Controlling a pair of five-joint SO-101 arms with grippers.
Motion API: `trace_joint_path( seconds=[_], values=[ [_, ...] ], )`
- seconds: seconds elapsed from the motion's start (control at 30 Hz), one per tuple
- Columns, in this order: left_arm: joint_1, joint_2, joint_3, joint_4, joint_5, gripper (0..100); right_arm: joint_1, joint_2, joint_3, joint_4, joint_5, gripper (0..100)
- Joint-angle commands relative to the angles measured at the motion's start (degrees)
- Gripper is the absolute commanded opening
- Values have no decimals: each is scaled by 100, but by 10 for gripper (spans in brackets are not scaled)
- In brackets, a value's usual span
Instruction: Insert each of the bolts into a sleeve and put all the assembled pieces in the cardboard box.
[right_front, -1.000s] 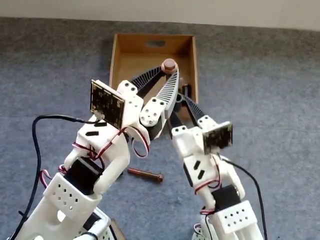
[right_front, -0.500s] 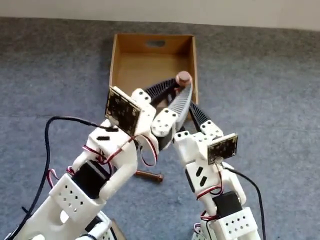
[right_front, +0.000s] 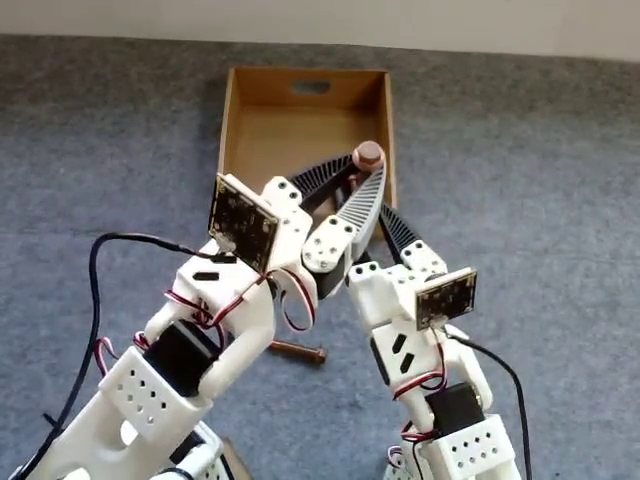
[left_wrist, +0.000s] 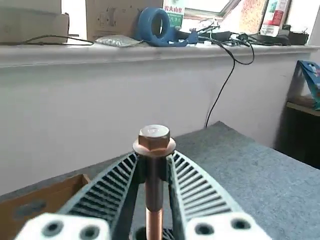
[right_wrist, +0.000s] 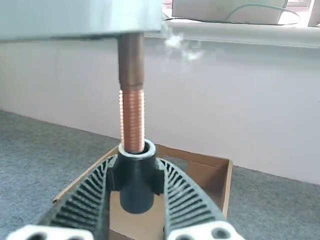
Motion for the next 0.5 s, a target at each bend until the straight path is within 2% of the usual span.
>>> trace_joint_path(
  seconds=[0.0,0.47],
  values=[
    [-207,-101,-4,-404,-44,7,-48,-92,-57,-119,62,6],
    [-171,549,48,-589,-44,7,-48,-101,84,-119,62,6]
  ],
)
